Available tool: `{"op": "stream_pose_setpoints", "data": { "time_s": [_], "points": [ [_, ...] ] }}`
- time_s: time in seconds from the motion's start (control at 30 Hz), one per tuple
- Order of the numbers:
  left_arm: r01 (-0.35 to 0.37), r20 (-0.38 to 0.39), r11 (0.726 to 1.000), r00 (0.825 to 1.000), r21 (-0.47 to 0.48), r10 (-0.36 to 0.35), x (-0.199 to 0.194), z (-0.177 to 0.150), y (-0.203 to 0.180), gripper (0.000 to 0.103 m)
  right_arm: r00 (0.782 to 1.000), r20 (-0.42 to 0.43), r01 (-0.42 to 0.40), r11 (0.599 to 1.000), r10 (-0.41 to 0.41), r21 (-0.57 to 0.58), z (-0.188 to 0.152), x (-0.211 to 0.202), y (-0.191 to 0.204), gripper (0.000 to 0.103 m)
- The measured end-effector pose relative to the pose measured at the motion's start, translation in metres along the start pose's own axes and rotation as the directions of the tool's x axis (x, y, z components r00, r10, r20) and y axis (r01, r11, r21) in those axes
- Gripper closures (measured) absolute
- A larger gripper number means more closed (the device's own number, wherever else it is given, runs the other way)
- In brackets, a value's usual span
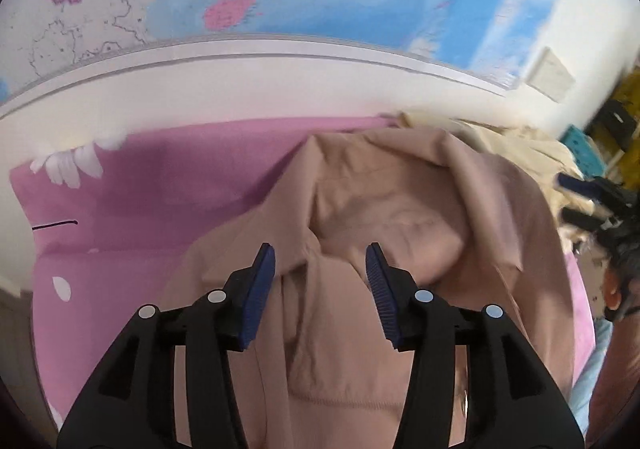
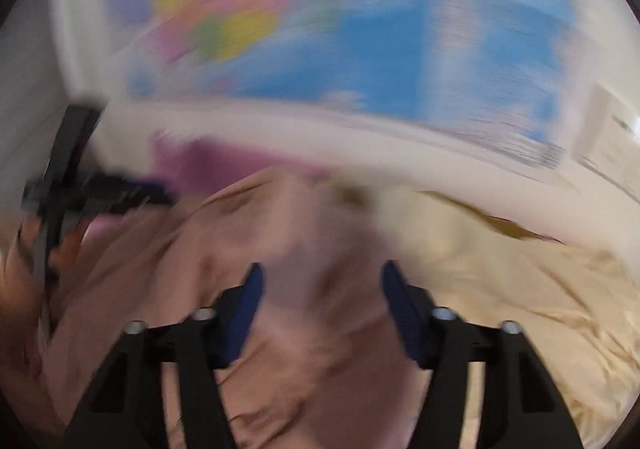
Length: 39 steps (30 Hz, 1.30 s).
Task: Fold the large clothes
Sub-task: 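Lay the pink jacket flat on the pink sheet with both tools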
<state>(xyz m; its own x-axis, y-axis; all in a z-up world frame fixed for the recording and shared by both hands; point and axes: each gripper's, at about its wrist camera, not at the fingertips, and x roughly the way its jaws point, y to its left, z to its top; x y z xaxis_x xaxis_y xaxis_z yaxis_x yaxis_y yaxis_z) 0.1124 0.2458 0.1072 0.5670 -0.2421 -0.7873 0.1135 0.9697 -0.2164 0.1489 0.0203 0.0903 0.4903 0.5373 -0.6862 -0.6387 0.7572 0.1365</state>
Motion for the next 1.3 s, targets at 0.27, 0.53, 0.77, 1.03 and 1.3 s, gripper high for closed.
{"op": "stream_pose_setpoints", "data": {
  "time_s": [0.27, 0.53, 0.77, 1.03, 1.3],
  "points": [
    [0.087, -0.071, 0.987, 0.994, 0.134, -0.078, 0.010, -0.071, -0.036, 0.056, 0.909, -0.123, -0.373, 0.909, 0.398, 0.187, -0.011, 0.044, 0.029, 0.019],
    [0.115, -0.114, 0.990, 0.988, 0.079, -0.106, 0.036, -0.086, -0.023, 0.056, 0.900, -0.325, -0.197, 0.936, 0.290, 0.290, -0.014, 0.103, 0.019, 0.101],
    [0.170, -0.082, 0.983, 0.983, 0.075, -0.164, 0.019, -0.098, -0.015, 0.056, 0.914, -0.010, -0.378, 0.860, 0.406, 0.344, 0.021, 0.085, -0.015, 0.101],
    [0.214, -0.149, 0.971, 0.969, 0.110, -0.196, 0.035, -0.109, -0.046, 0.055, 0.944, -0.115, -0.250, 0.896, 0.310, 0.368, -0.002, 0.093, -0.024, 0.062],
    [0.245, -0.188, 0.960, 0.958, 0.134, -0.218, 0.033, -0.123, -0.069, 0.056, 0.981, 0.049, -0.191, 0.924, 0.185, 0.332, -0.073, -0.070, -0.055, 0.021]
  ]
}}
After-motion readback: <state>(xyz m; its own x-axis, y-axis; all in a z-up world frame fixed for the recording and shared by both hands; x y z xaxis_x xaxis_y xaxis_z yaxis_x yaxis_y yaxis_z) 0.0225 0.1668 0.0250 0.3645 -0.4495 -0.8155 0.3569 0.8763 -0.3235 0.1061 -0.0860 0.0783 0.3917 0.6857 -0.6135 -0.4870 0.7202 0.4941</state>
